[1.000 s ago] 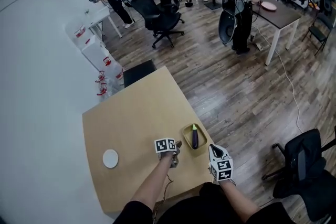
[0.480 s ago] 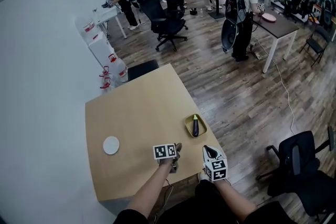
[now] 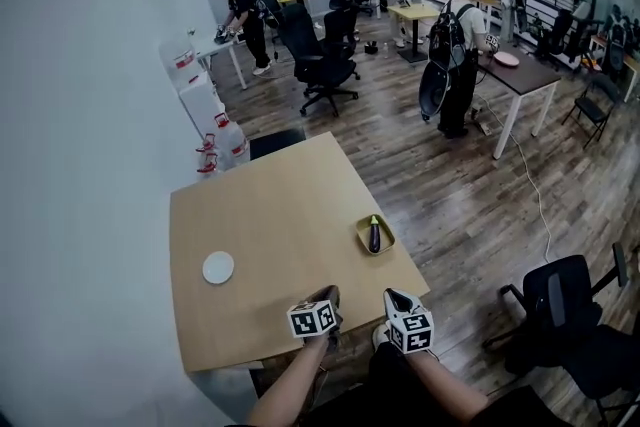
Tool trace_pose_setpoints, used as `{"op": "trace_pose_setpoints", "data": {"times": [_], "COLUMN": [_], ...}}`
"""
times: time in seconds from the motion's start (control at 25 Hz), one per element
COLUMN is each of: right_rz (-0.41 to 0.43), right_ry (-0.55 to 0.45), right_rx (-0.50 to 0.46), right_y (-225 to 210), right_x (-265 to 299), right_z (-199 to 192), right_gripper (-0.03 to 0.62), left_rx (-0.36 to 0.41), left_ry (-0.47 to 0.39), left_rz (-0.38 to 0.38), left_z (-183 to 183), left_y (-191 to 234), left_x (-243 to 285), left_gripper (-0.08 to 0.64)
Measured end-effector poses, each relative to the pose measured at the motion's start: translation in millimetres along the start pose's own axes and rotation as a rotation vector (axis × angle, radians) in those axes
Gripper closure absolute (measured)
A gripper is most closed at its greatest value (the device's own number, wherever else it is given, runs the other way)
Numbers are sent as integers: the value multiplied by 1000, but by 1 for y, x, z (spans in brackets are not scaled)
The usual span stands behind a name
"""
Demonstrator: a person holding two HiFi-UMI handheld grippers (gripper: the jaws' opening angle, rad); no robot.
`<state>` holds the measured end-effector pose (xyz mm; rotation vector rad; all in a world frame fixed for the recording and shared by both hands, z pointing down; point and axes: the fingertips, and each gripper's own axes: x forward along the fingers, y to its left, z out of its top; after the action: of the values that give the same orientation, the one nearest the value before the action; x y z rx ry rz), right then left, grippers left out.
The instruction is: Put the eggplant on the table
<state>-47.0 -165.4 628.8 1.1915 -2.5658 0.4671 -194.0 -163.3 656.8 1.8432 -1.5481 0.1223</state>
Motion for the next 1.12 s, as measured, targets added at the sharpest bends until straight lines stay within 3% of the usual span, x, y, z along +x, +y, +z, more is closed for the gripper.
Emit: {"op": "trace_pose_setpoints", "data": {"times": [0.4,0.6,0.92,1.12], "right_rz": [-2,3,14,33], "right_ry": [-63,-68,-65,-80], "right_rx": [-38,-64,-143,-192], "right_y": [25,41,62,76], "right_x": [-48,-62,-61,-57], "right_z": [24,27,33,39], "right_gripper": [534,534,534,534], "left_rx": [114,146,250,268], "left_ry": [-253,-316,-392,-418], "left_rz": [34,30,100,130], "left_z": [5,-1,7,14], "left_y": [-31,-41,-28,-19], "left_x": [-99,-130,-159,-168], "left_gripper": [537,537,537,537]}}
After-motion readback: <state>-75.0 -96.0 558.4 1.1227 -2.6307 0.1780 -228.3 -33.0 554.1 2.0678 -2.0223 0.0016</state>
